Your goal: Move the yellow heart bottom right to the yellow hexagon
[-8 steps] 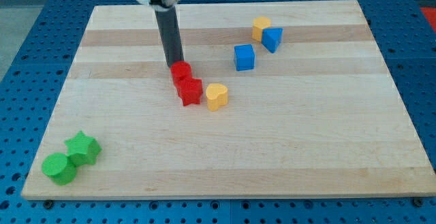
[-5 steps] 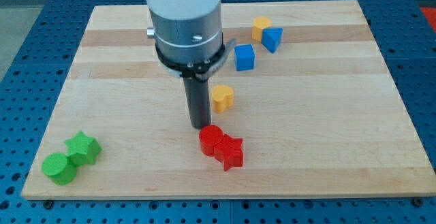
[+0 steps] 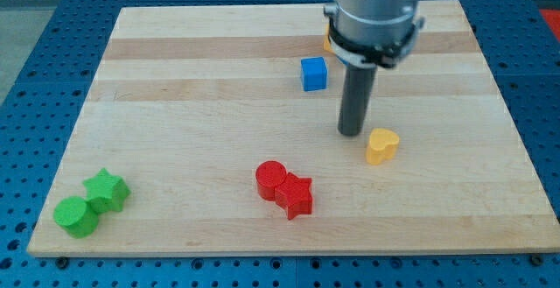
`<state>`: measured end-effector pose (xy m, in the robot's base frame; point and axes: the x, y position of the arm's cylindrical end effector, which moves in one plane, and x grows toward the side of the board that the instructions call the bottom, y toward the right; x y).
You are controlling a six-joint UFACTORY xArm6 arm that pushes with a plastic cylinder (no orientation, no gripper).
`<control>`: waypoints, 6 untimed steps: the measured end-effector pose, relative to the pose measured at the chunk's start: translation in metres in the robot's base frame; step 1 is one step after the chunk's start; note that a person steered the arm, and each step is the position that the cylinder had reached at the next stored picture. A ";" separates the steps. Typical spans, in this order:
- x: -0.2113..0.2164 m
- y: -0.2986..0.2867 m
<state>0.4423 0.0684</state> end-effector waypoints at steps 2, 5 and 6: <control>-0.093 -0.050; -0.112 -0.063; -0.107 -0.007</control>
<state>0.3350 0.0616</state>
